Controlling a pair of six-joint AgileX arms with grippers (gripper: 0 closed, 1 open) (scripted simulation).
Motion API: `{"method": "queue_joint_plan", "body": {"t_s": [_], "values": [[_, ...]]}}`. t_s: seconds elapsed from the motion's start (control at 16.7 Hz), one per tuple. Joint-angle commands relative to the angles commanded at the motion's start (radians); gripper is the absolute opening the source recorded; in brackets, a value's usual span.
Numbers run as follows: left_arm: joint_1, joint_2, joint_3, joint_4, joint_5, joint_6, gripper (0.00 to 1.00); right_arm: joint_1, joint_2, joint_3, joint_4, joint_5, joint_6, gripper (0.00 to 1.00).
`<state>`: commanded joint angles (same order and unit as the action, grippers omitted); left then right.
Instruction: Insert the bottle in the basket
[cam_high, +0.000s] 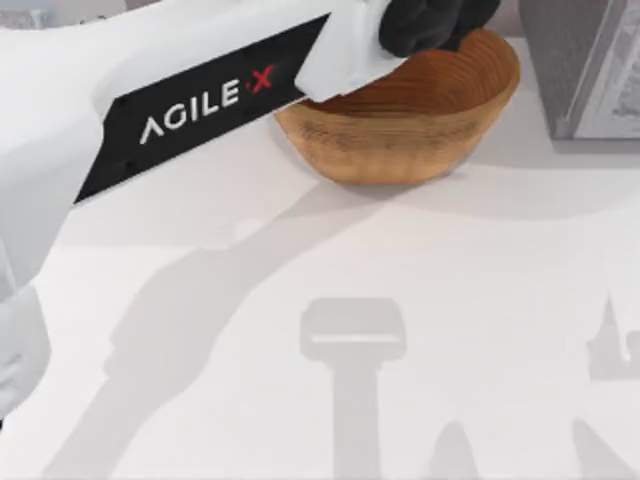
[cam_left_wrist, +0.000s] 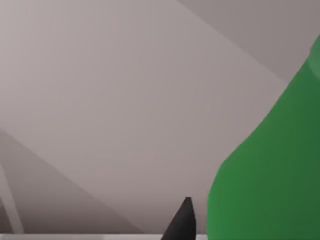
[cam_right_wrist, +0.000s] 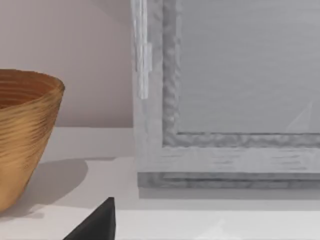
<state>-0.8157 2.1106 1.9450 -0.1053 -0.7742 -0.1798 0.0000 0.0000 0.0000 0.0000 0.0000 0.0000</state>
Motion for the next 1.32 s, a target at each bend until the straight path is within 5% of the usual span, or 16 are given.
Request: {"method": "queue_joint_plan", "body": {"t_s": [0.96,1.32], "values": [[0.067,0.152,0.062,0.104,0.067,0.023,0.0,0.0,0.0,0.0,0.0,0.0,0.0,1.0],[0.067,0.152,0.062,0.104,0.067,0.023,0.45,0.0,0.0,0.0,0.0,0.0,0.0,1.0]]}}
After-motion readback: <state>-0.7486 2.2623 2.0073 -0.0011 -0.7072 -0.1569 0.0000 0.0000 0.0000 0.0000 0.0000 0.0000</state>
